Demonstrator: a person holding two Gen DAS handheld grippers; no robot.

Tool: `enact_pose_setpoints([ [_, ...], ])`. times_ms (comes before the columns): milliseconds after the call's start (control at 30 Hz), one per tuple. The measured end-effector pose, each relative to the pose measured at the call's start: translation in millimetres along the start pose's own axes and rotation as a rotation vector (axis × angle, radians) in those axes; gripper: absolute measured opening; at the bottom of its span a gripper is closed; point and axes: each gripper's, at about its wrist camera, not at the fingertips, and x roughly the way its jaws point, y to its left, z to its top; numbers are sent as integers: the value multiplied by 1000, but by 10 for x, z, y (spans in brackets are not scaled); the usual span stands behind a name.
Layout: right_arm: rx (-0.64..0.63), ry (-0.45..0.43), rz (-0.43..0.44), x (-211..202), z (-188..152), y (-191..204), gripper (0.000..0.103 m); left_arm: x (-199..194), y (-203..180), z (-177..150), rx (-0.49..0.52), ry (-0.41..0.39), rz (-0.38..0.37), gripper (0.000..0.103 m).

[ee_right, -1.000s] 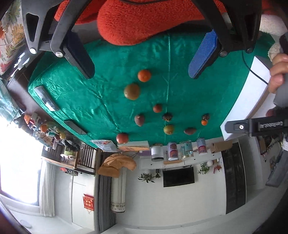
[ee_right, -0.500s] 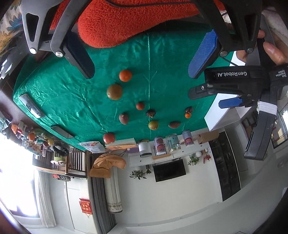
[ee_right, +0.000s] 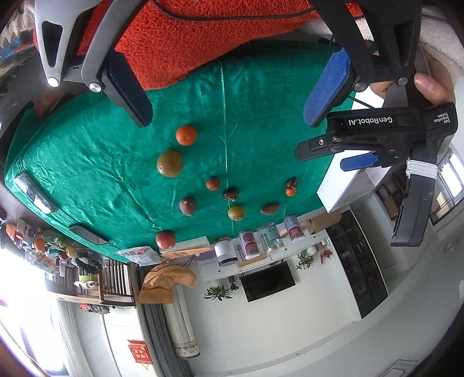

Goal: Organize fruits

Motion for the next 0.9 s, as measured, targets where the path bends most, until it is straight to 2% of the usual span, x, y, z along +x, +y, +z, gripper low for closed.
enact_pose_setpoints([
  [467, 2, 25, -55, -68, 35, -78, 103, -43, 153, 0, -75, 6, -31, 103],
  [667, -27, 113, -67, -109, 94, -102, 103, -9, 243, -63, -83, 24, -15, 103],
  [900, -43, 161, -85, 122, -41, -54, 103, 356, 254, -161, -59, 90, 50, 103],
])
